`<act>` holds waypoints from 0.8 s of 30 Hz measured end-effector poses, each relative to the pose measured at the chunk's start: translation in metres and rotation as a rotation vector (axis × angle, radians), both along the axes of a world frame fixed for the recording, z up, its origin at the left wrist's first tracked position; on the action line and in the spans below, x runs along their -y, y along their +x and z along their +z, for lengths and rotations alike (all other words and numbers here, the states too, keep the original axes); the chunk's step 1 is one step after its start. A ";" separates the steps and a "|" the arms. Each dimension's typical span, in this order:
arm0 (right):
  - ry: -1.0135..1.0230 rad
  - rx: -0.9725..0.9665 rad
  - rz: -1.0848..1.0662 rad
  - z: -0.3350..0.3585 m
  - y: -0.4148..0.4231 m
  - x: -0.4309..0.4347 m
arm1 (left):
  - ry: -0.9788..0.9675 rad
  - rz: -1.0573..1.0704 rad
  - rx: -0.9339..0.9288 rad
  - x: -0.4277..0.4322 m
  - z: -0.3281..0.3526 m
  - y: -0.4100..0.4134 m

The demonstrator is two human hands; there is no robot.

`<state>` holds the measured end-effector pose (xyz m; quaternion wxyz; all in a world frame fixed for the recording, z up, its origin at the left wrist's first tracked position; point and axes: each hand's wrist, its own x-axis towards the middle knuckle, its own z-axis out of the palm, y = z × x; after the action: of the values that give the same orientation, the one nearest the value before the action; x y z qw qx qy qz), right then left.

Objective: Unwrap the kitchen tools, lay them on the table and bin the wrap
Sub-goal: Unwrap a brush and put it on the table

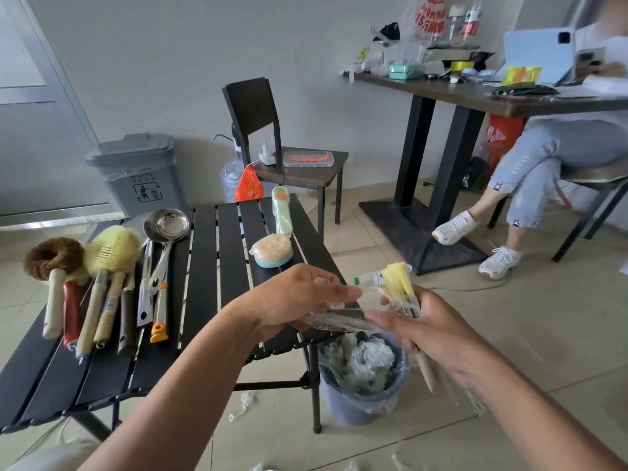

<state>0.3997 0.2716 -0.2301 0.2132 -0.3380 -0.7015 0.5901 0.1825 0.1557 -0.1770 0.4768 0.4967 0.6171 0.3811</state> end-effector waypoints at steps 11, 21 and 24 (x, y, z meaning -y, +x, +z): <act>-0.515 -0.384 0.046 -0.005 0.001 -0.017 | -0.010 0.088 -0.077 -0.005 -0.003 0.003; -0.405 -0.325 -0.243 -0.003 0.000 -0.017 | 0.199 0.284 0.129 -0.015 -0.016 0.014; -0.335 -0.300 -0.297 -0.004 0.003 -0.021 | 0.264 0.250 0.414 -0.012 -0.008 0.004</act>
<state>0.4024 0.2922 -0.2340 0.3400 -0.3766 -0.4974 0.7037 0.1868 0.1680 -0.1848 0.4732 0.3860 0.5082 0.6073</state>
